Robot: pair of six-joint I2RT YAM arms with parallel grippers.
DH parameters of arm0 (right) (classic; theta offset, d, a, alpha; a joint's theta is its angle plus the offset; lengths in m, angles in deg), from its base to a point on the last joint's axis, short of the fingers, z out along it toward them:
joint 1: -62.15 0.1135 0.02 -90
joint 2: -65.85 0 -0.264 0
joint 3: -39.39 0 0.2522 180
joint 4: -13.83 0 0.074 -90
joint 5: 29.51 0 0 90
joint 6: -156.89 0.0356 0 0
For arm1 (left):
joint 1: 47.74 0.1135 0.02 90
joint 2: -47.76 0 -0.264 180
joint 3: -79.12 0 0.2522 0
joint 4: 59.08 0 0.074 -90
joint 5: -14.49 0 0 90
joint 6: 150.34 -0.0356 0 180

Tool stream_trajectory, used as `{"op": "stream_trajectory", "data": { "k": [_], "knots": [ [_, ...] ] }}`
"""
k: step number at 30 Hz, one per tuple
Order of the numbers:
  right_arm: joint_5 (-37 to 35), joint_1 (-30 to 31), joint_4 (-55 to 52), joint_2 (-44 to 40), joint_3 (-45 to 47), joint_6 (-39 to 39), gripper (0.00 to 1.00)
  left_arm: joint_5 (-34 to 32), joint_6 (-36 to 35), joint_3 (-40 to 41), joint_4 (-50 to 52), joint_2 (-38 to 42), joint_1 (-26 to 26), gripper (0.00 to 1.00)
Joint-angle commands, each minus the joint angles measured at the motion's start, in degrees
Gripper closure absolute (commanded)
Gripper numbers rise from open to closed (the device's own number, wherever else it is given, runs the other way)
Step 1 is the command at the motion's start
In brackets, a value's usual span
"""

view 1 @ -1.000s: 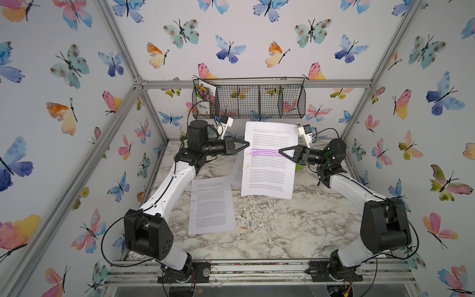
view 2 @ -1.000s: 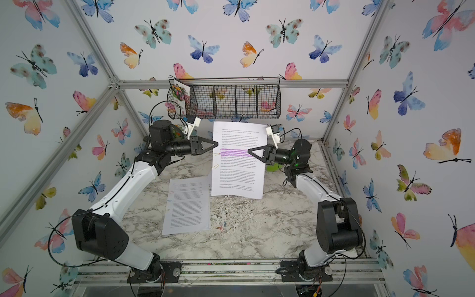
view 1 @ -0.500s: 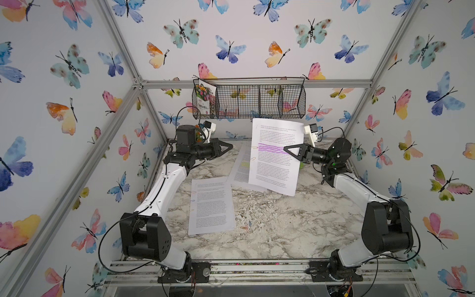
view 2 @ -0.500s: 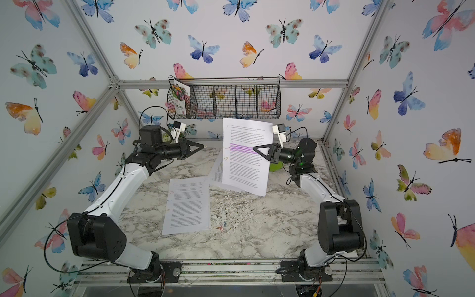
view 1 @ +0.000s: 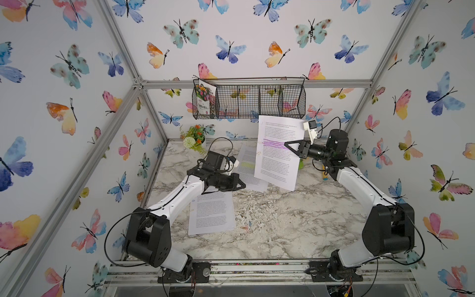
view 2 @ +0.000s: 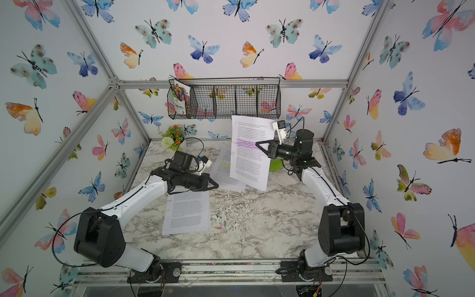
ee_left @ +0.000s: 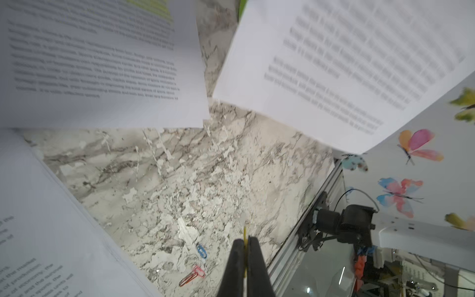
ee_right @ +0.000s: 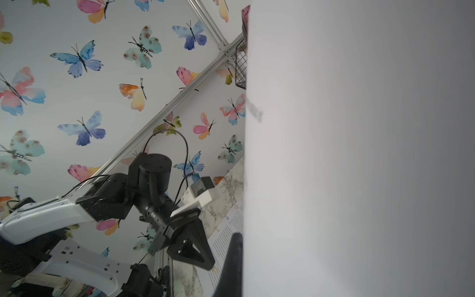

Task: Unclip the paperclips from the documents
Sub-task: Remove the paper clip from the document, then place the paper clip at the center of the board.

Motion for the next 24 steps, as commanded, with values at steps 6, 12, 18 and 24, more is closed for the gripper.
{"op": "stream_trajectory", "data": {
  "k": [6, 12, 18, 24],
  "knots": [
    [-4.32, -0.11, -9.27, -3.51, 0.73, -5.14, 0.98, -7.87, -6.34, -0.94, 6.46, -5.70, -6.59, 1.00],
    [-4.53, -0.12, -11.47, -5.77, 2.71, -6.35, 0.98, -15.00, -8.42, -1.96, 7.36, -8.95, -12.02, 1.00],
    [-4.88, -0.12, -13.25, -8.13, 5.20, -7.73, 0.98, -20.64, -8.24, -0.53, 6.13, -11.69, -16.43, 1.00],
    [-5.42, -0.12, -13.64, -10.62, 8.72, -7.99, 0.98, -26.53, -6.66, 1.53, 3.92, -11.91, -17.25, 0.84]
  ]
}}
